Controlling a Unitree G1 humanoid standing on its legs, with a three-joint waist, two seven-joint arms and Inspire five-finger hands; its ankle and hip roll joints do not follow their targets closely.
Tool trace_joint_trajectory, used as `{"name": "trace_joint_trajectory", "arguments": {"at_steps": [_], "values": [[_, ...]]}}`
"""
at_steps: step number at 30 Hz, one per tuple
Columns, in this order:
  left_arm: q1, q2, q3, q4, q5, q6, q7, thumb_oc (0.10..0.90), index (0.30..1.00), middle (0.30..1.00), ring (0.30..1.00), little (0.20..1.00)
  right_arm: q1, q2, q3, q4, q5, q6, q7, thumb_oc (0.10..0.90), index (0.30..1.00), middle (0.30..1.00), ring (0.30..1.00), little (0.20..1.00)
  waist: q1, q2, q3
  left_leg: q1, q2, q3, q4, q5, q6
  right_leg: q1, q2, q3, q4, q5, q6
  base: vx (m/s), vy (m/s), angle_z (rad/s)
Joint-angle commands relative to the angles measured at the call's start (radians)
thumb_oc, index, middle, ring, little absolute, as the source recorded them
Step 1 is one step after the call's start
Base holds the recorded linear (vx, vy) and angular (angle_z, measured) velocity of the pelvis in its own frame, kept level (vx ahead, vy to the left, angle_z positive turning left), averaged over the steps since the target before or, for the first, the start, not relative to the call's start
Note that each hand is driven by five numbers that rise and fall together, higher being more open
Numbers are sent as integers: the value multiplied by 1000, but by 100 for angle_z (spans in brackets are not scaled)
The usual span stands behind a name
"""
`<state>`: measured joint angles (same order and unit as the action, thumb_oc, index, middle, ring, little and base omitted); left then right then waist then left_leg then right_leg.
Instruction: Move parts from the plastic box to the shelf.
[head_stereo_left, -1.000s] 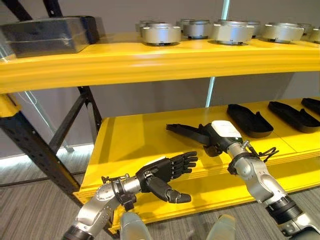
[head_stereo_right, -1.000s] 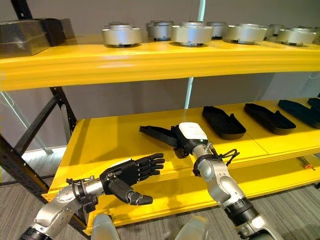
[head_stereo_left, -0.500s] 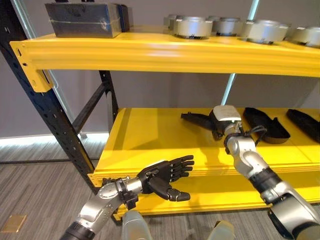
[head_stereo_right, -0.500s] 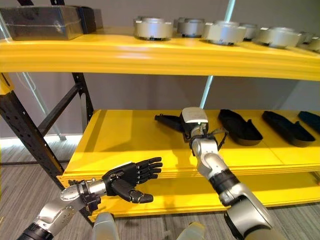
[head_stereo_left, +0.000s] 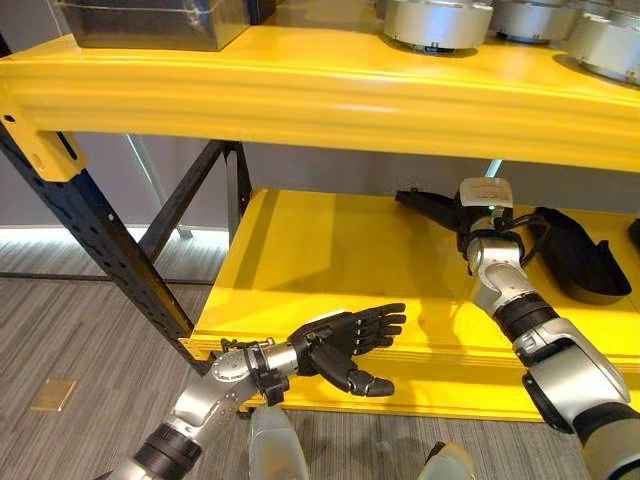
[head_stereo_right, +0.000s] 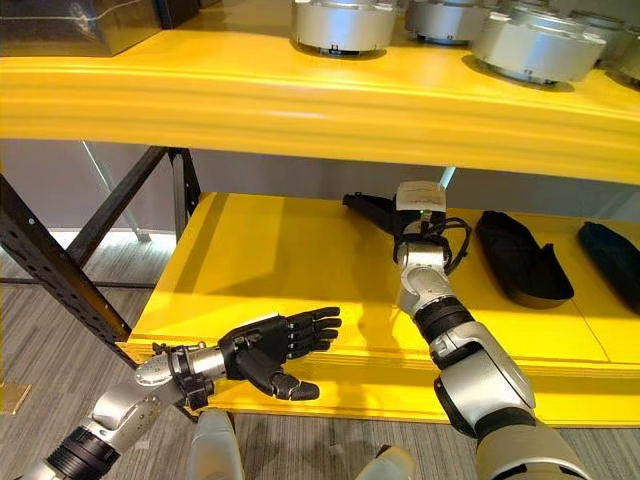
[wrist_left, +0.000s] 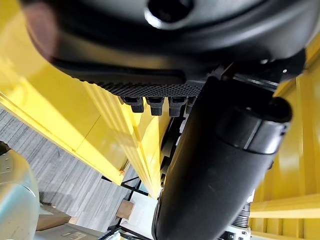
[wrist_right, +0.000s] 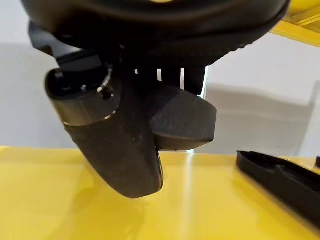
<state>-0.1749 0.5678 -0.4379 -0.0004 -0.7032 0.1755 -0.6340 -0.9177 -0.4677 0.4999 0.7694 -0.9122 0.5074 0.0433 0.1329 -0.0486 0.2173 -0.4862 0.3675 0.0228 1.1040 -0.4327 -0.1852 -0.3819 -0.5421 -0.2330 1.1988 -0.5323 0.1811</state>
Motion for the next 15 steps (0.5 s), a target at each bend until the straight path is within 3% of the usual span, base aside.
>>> {"name": "trace_joint_trajectory", "arguments": {"at_steps": [1, 9, 15], "values": [[-119, -8, 32, -100, -100, -61, 0, 900, 1000, 1000, 1000, 1000, -15, -46, 40, 176, -67, 48, 94, 400, 300, 300, 300, 300, 25, 20, 30, 76, 69, 52, -136, 78, 62, 37, 32, 9, -96, 94, -35, -44, -24, 10], [-156, 3, 22, -91, -97, -65, -15, 900, 1000, 1000, 1000, 1000, -57, -76, 72, 239, -51, 43, 126, 400, 300, 300, 300, 300, 26, 24, 63, 21, 79, 38, -140, 97, 47, -27, 18, 19, -78, 91, -41, -68, -37, 3], [-180, 5, 19, -86, -91, -50, -28, 900, 1000, 1000, 1000, 1000, -79, -86, 110, 249, -106, -18, 256, 400, 300, 300, 300, 300, 19, 29, 72, -3, 75, 35, -124, 86, 50, -61, 18, 37, -62, 85, -50, -43, -9, 0]]}}
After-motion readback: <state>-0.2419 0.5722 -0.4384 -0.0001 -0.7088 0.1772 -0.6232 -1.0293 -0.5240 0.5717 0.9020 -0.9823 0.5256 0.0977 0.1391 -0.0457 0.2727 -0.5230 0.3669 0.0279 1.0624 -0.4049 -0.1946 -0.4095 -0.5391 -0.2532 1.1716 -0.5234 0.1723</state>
